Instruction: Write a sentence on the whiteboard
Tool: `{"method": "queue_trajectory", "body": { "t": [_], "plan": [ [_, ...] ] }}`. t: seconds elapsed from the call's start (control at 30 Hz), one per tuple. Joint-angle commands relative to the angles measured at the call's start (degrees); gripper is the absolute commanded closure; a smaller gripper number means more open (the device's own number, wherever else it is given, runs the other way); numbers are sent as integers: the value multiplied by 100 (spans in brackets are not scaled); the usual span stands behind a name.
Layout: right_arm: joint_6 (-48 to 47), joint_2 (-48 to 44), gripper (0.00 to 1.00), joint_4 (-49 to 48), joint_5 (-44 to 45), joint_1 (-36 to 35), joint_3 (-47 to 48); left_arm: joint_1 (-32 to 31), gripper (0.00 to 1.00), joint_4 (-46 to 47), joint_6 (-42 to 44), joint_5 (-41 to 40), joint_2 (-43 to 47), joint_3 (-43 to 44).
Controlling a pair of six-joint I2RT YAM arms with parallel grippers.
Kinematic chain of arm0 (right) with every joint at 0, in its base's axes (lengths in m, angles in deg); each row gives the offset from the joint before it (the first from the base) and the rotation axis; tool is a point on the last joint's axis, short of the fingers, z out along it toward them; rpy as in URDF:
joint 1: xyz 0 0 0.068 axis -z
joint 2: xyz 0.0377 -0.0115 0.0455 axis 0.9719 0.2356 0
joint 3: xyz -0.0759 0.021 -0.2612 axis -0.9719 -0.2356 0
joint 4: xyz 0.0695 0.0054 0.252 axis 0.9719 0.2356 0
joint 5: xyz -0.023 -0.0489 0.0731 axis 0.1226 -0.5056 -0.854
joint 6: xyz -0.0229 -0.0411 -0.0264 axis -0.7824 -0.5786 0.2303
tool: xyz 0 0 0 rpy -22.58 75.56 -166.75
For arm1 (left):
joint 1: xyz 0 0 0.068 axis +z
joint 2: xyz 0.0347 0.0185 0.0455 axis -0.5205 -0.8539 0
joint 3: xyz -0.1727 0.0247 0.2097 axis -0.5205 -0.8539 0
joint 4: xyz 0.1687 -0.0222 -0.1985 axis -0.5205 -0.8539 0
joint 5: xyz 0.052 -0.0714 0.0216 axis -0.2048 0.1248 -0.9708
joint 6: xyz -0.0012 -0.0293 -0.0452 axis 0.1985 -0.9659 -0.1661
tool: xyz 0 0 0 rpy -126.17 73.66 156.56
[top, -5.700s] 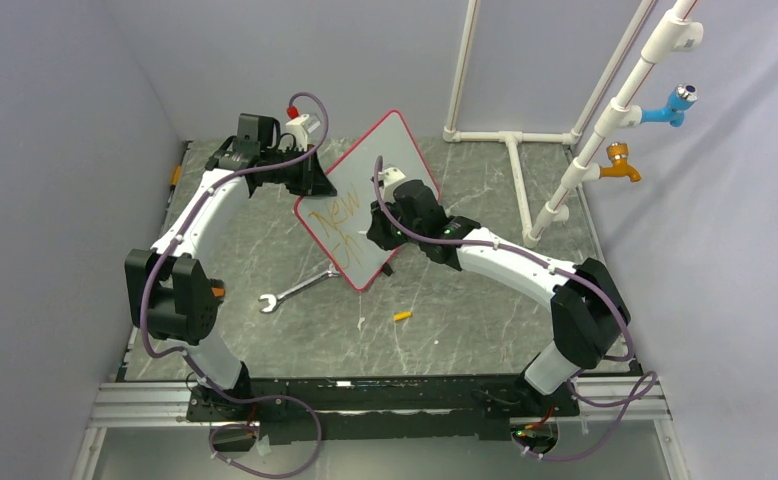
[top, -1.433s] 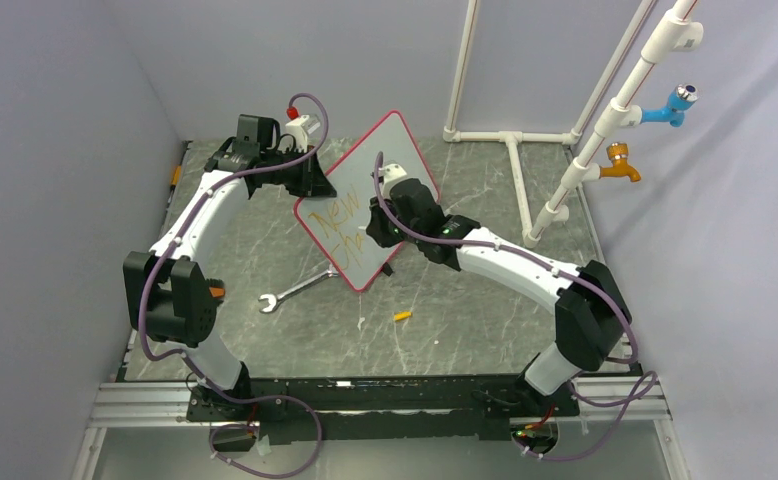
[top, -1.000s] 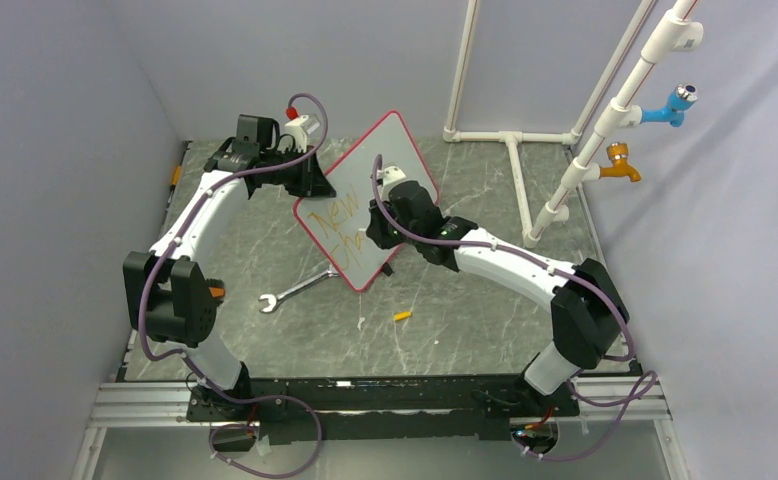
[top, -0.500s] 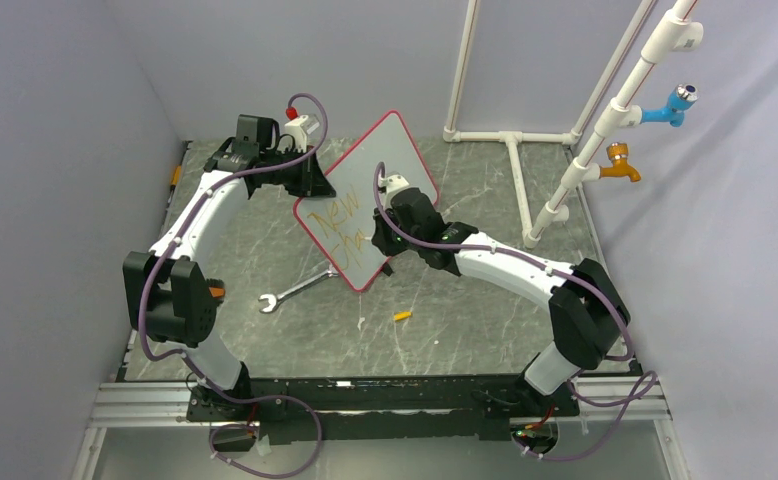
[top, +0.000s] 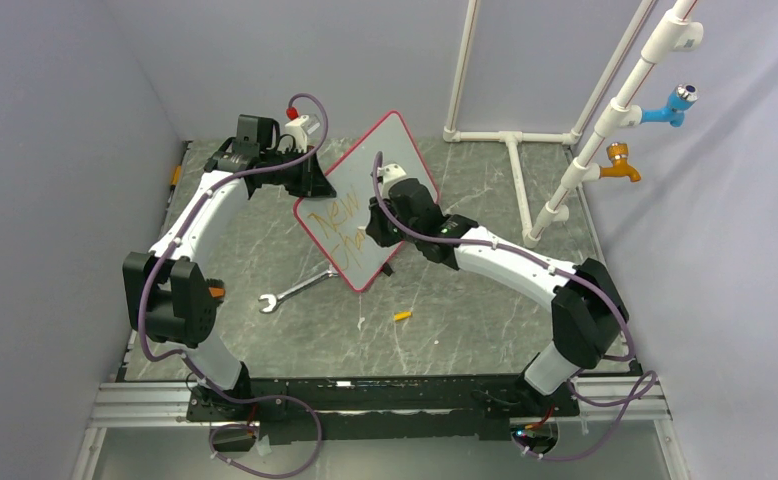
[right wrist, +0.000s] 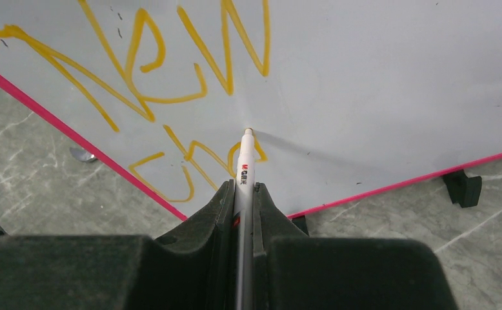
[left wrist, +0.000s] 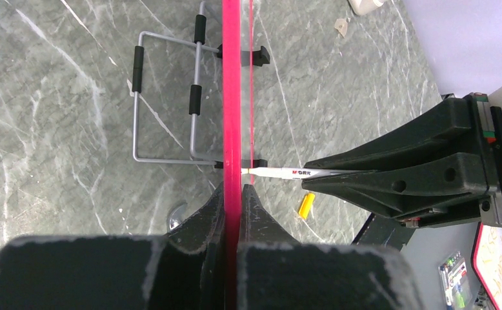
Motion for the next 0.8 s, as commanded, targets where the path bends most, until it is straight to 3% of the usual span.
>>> {"method": "queue_trajectory", "body": {
  "t": [0.0,0.4,0.77],
  "plan": [
    [-84,114,100,-146,138,-10,340,-112,100,1,273,25,203,-63],
    [74,201,100,4,491,60,353,-112,100,11,275,29,212,-72],
    [202,140,100,-49,268,81,44,-111,100,-3,277,25,214,-72]
  ]
}}
